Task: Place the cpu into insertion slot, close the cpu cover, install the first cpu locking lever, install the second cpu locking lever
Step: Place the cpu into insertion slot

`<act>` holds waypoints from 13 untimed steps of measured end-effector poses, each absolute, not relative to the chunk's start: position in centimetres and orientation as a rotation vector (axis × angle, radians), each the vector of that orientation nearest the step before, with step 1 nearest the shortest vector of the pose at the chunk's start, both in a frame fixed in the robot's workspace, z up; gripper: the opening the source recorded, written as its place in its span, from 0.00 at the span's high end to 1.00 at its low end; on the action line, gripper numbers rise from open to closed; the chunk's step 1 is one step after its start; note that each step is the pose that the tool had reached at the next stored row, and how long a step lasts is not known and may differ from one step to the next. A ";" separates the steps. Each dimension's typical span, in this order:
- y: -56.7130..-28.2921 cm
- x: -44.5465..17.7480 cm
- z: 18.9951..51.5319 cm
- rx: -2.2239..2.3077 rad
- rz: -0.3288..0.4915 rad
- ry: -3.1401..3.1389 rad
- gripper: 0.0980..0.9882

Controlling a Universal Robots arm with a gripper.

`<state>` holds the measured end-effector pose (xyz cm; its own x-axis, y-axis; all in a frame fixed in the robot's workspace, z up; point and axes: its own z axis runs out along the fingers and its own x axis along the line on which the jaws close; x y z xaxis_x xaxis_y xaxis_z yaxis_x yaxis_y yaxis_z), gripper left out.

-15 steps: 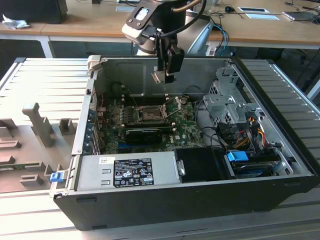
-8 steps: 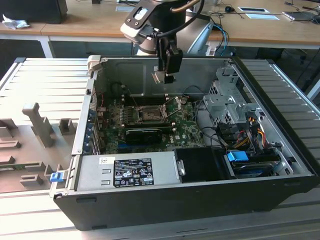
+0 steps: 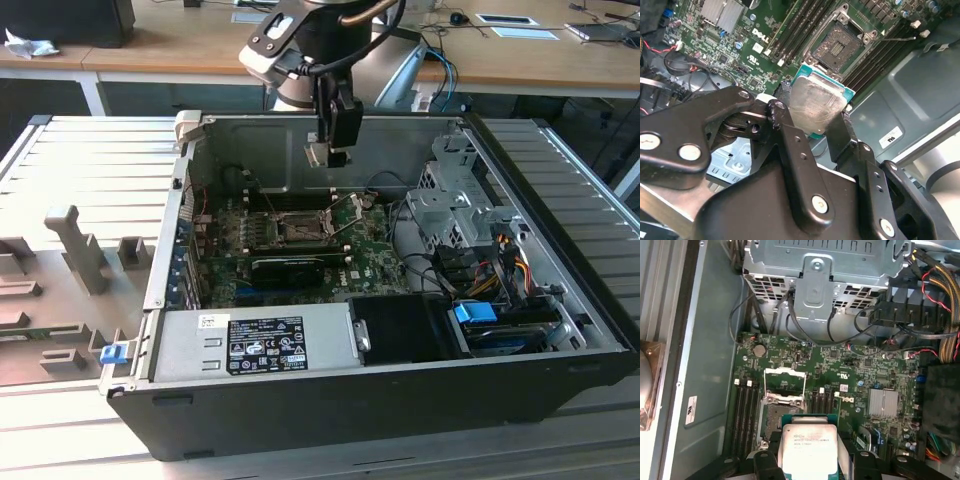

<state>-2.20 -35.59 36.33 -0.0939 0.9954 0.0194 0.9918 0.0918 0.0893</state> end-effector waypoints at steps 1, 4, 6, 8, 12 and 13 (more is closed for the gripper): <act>-35.6 -2.2 36.3 2.089 0.123 2.281 0.52; -35.6 -2.3 36.1 2.103 0.122 2.267 0.52; -35.6 -2.3 35.9 2.105 0.121 2.266 0.52; -35.6 -2.3 35.8 2.106 0.121 2.266 0.52; -35.6 -2.3 35.4 2.107 0.120 2.266 0.52; -35.6 -2.3 35.2 2.107 0.119 2.266 0.52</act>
<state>-2.31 -35.56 35.21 -0.0734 0.9971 0.0195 0.9936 0.0714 0.0870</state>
